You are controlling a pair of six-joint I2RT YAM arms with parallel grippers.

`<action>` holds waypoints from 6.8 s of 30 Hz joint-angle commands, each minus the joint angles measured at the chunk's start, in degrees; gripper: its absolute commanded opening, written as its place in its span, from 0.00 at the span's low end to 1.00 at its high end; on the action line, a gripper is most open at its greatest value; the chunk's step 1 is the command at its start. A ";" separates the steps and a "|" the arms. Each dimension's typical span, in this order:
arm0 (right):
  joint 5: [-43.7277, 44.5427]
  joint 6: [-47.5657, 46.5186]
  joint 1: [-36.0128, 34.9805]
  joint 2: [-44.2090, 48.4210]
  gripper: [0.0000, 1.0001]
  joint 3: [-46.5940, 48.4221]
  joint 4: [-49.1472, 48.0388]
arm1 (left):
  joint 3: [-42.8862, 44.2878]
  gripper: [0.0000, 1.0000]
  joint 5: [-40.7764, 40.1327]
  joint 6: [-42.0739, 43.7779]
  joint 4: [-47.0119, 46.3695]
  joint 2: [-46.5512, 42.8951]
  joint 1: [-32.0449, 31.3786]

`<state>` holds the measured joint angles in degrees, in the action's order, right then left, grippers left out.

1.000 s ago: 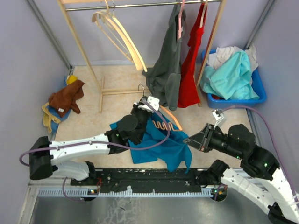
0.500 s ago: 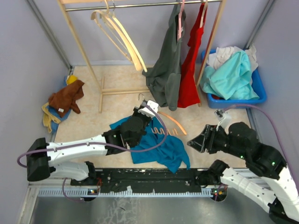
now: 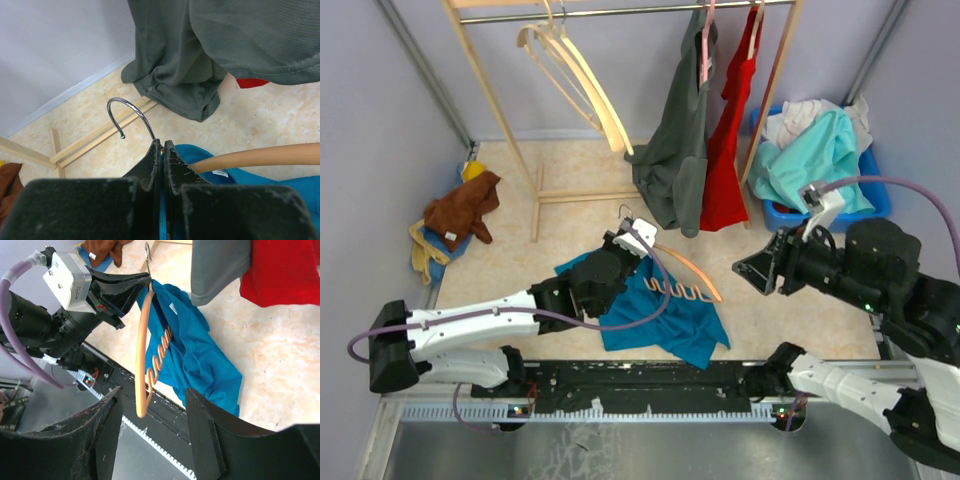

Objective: Place the t-shirt on the hanger

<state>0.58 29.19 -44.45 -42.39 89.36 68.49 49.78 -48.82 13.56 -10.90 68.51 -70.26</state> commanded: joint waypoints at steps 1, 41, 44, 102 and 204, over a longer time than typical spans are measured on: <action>-4.44 -7.19 0.06 -6.33 0.52 3.87 -1.32 | -0.01 0.00 3.40 -1.40 4.06 -1.39 -0.40; -9.01 -17.57 -5.03 -15.29 0.00 -16.37 -15.12 | 0.56 0.04 8.27 -2.39 5.74 -3.03 -0.80; -9.27 -17.53 -5.09 -10.67 0.00 -20.76 -19.67 | 1.79 0.10 9.23 -2.62 7.30 -4.23 -0.81; -10.04 -1.79 -5.07 27.24 0.00 -55.49 -68.55 | 18.12 0.45 -2.89 -40.32 42.72 -6.86 -2.99; -12.02 1.49 -5.08 24.15 0.00 -51.85 -85.57 | 42.95 0.42 -15.79 -27.49 48.82 3.40 -2.23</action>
<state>-11.73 30.28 -49.04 -18.98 33.12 -9.41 93.80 -66.92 -17.12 42.63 71.79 -73.67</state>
